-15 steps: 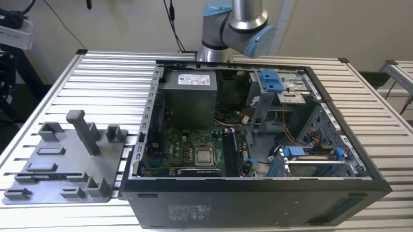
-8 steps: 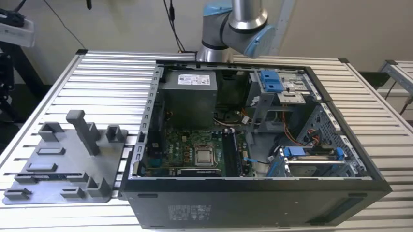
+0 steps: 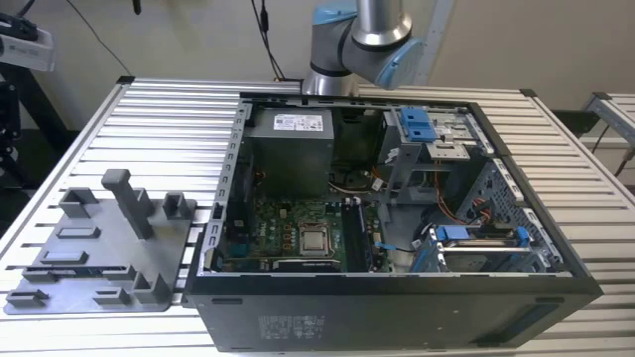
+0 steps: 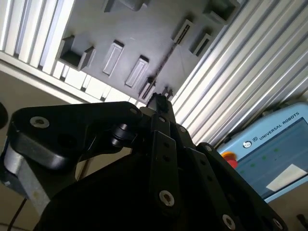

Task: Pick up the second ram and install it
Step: 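Pick up the second ram and move it above second insertion slot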

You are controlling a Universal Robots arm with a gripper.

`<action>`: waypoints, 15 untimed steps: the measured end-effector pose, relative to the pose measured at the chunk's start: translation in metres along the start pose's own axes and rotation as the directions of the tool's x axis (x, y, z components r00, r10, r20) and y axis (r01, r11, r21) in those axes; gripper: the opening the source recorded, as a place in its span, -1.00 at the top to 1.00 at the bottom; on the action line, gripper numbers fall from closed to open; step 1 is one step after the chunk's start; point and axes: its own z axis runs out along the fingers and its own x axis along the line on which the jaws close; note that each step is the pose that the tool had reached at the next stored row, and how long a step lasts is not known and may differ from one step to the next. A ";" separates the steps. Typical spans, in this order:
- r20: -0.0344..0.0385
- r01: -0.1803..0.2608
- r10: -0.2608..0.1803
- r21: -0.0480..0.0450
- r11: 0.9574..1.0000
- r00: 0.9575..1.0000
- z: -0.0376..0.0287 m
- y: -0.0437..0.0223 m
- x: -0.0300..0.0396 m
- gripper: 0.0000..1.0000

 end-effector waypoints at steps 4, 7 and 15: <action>0.000 0.000 0.000 0.000 1.000 1.000 0.0000 0.0000 0.0000 0.76; 0.000 0.001 -0.001 0.000 1.000 1.000 0.0000 0.0000 0.0000 0.40; 0.000 0.002 -0.002 0.000 1.000 1.000 0.0000 0.0000 0.0000 -0.07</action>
